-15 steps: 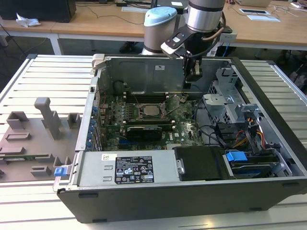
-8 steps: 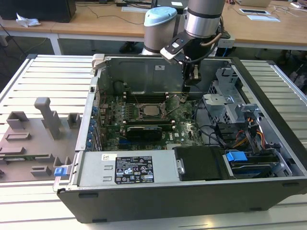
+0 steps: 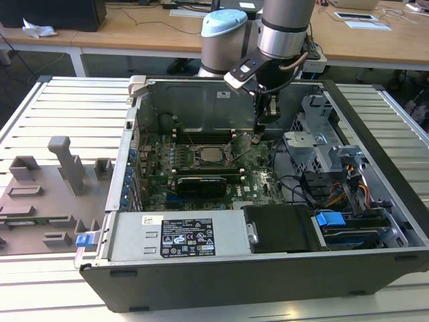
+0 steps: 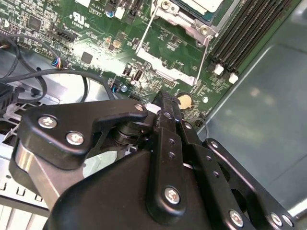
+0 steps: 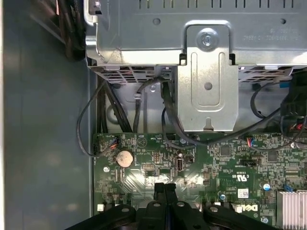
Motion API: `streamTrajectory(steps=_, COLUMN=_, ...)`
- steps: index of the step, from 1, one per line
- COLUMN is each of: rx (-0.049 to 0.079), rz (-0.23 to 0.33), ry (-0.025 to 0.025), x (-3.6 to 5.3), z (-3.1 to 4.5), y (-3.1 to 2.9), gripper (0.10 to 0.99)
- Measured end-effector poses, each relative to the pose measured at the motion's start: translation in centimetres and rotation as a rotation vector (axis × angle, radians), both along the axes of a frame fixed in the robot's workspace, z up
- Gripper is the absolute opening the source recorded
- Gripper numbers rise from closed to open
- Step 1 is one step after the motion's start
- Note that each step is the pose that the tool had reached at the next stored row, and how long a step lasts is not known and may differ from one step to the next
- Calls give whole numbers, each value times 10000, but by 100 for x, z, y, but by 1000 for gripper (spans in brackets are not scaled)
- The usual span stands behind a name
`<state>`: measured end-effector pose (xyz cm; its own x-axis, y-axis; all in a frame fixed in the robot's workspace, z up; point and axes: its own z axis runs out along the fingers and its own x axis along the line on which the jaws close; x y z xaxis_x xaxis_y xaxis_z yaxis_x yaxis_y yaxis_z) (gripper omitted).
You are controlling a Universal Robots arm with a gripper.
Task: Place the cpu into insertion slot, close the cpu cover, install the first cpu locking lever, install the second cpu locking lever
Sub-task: 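Close the cpu cover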
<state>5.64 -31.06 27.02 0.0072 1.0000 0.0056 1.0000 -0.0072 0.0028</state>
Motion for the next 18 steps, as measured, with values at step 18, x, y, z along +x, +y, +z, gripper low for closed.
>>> streamTrajectory(steps=18, rx=-1, rz=1, ry=61, x=-153, z=-237, y=0, gripper=106)
